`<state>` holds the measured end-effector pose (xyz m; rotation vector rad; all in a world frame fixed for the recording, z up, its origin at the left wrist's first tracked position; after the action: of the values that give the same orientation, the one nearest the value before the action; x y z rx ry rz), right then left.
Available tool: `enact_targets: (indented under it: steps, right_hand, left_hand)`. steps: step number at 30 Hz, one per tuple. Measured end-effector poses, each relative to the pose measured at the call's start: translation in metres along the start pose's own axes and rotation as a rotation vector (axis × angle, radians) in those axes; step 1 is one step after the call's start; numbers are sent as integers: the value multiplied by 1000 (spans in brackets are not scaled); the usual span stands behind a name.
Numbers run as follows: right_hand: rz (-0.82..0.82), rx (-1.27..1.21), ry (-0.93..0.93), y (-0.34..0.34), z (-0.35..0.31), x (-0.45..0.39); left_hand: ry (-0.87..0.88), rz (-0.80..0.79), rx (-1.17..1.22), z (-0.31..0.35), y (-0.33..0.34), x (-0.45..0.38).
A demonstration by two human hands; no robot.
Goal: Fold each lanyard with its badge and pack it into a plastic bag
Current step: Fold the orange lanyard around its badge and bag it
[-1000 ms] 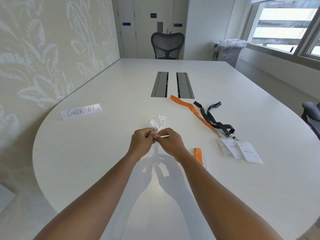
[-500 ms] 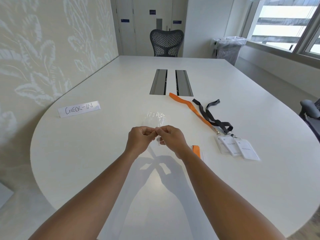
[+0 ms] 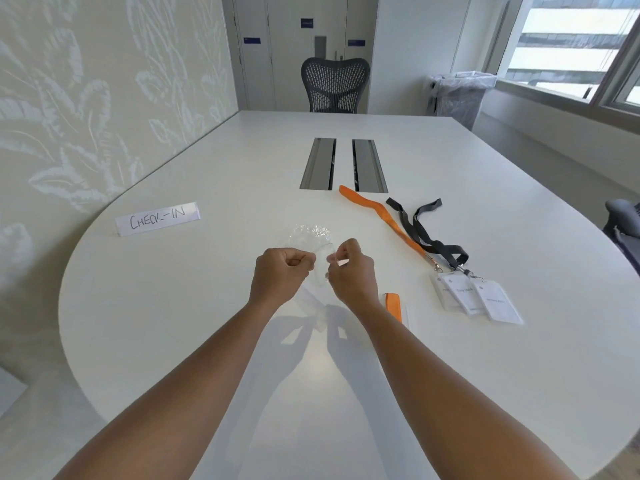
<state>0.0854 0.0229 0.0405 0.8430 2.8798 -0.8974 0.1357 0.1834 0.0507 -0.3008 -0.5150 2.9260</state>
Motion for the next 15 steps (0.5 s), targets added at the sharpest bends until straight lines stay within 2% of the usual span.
enact_targets:
  steps: [8, 12, 15]
  right_hand:
    - [-158, 51, -106, 9, -5, -8]
    - [-233, 59, -88, 6, 3, -15]
    - [-293, 80, -70, 3, 8, -18]
  left_hand:
    - [136, -114, -62, 12, 7, -9]
    - [364, -174, -252, 22, 6, -18]
    - [403, -362, -475, 23, 16, -20]
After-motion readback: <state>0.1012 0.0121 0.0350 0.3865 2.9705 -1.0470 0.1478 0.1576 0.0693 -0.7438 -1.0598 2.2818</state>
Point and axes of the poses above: each hand's wrist, its own x-axis away from the middle knuckle, its own y-axis out of the palm, z = x × y, the point moved 7 cm from there along -x, towards the middle knuckle, and after that the axes turned 4 degrees about x, right-handed, at the moved point
